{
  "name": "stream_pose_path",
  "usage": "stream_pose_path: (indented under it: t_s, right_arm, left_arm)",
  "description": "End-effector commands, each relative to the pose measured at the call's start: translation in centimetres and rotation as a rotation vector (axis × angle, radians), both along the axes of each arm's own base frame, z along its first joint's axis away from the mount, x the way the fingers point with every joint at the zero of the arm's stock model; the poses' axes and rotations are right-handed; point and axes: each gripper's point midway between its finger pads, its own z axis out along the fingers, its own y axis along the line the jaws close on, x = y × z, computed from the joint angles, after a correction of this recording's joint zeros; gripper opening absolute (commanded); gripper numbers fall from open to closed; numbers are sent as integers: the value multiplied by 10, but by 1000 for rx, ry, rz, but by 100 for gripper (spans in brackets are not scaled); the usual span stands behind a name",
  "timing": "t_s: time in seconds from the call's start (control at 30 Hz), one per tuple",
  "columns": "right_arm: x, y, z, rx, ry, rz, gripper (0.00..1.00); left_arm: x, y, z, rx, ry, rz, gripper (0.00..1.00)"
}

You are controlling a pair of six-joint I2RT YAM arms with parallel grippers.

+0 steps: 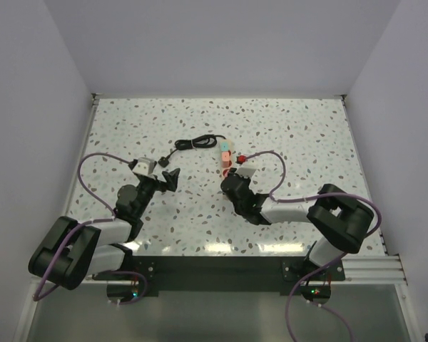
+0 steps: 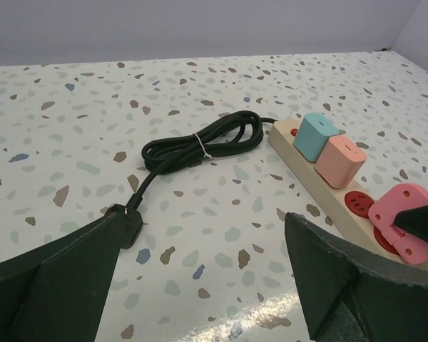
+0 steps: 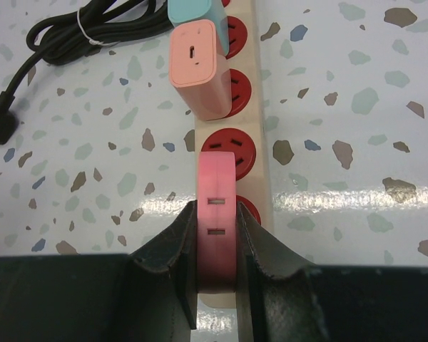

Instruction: Insert the plug

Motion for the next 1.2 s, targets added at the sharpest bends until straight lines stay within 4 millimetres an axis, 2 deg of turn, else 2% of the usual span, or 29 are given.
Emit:
stream_pose_path:
  t_s: [0.0,0.2,0.37,0.5,0.63,0.73,0.87,1.0,1.03,1.07,1.17]
  right_arm:
    - [-73,-108,-111,-475,376,-5,0]
    - [-72,-107,-113,-511,371,-2,0]
    - [-65,-100,-102,-513,350,4,0]
    - [-53,-88,-82,-489,303,18,0]
    - [-29,-66,-54,-483,234,34,0]
    - [-15,-50,-39,-466,195,59,9]
    - [-3,-35,-22,-415,156,88,26]
    - [8,-24,-5,-372,112,104,56]
    - [10,-22,-2,-366,107,111,60]
    - [15,-19,6,-336,88,112,63]
    - [24,-4,26,-276,39,155,72]
  left_arm:
    - [-1,0,24,-34,-88,-8,100]
    - [-1,0,24,-32,-90,-12,100]
    - [0,-2,22,-30,-81,-19,100]
    - [4,-4,19,-24,-62,-22,100]
    - [7,-6,17,-16,-43,-23,100]
    - [9,-6,16,-11,-34,-23,100]
    - [11,-7,16,-10,-25,-22,100]
    - [16,-6,13,-10,6,-8,100]
    - [20,-7,16,-15,12,-7,100]
    - [21,-7,9,-14,57,-1,100]
    - [28,-8,14,-25,76,13,100]
